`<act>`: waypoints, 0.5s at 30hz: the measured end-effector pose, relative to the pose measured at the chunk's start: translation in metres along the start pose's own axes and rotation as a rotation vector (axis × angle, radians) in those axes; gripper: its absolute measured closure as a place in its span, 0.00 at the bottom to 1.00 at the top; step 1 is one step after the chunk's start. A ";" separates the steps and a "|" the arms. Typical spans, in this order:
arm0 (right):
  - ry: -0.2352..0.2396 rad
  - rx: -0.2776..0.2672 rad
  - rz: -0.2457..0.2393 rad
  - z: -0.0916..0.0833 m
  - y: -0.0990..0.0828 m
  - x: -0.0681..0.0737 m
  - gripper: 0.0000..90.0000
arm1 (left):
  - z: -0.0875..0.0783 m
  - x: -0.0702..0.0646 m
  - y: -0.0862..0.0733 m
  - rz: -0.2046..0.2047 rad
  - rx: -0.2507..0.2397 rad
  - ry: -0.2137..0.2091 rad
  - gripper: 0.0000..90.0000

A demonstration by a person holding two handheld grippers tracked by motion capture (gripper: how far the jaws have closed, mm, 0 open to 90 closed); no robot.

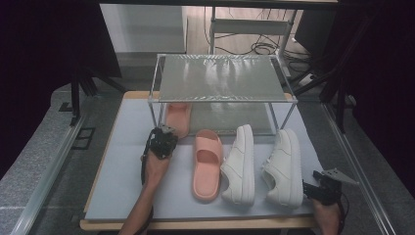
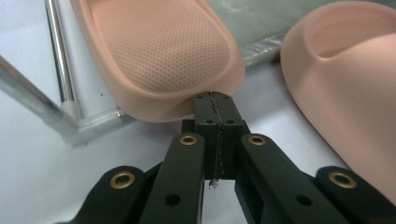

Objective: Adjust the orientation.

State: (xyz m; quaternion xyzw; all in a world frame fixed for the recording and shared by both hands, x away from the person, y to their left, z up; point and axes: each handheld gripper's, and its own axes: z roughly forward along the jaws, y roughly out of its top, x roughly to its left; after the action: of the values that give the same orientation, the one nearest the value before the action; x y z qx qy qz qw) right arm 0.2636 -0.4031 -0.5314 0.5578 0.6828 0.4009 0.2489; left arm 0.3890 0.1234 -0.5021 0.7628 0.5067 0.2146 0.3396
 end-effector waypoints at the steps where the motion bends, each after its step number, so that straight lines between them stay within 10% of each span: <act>1: 0.000 0.000 0.001 0.000 0.000 0.000 0.20 | 0.002 0.000 0.001 -0.001 0.003 0.005 1.00; 15: 0.004 -0.002 0.004 0.000 0.000 0.000 0.20 | 0.023 0.011 0.011 -0.028 0.012 0.008 1.00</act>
State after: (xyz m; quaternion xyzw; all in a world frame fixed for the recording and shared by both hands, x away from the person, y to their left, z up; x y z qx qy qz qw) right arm 0.2635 -0.4035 -0.5314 0.5582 0.6818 0.4030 0.2472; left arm 0.4155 0.1244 -0.5095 0.7567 0.5202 0.2098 0.3358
